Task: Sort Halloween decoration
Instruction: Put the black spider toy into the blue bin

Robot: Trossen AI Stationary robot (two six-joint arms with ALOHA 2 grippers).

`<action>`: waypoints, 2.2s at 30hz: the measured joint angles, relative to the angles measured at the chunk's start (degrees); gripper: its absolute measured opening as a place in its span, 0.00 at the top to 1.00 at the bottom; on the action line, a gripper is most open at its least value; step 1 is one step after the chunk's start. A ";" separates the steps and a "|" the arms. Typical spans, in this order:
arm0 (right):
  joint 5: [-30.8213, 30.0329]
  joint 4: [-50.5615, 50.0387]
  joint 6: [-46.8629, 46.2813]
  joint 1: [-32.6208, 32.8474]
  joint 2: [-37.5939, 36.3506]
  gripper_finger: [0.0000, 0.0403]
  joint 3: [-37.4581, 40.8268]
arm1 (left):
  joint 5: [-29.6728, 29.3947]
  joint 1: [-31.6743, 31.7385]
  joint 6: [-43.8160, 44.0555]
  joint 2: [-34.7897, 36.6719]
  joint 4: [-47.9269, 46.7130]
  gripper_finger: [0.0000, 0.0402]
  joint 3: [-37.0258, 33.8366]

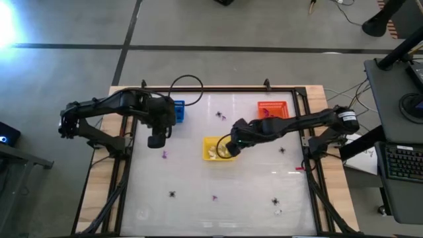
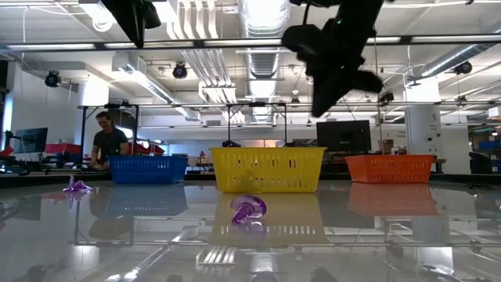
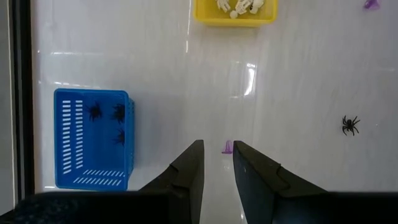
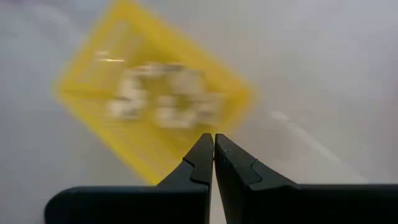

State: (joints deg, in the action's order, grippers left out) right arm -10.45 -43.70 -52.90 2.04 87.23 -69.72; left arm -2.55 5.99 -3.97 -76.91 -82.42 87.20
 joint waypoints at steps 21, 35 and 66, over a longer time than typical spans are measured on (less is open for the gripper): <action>-2.44 -32.47 -10.16 5.84 -5.67 0.84 0.04 | 1.18 0.01 -0.02 -1.81 -1.99 0.83 0.00; 11.98 -31.82 -15.06 9.96 -7.24 0.80 9.92 | -0.30 0.08 0.04 -2.11 -1.06 0.71 0.00; 15.65 -7.39 -48.42 36.67 -7.46 0.80 12.14 | 0.61 0.06 3.20 -1.96 -2.88 0.70 -0.33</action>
State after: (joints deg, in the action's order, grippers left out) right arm 5.21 -51.09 -101.32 38.71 79.76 -57.58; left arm -1.94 6.04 -0.76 -78.87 -85.30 86.87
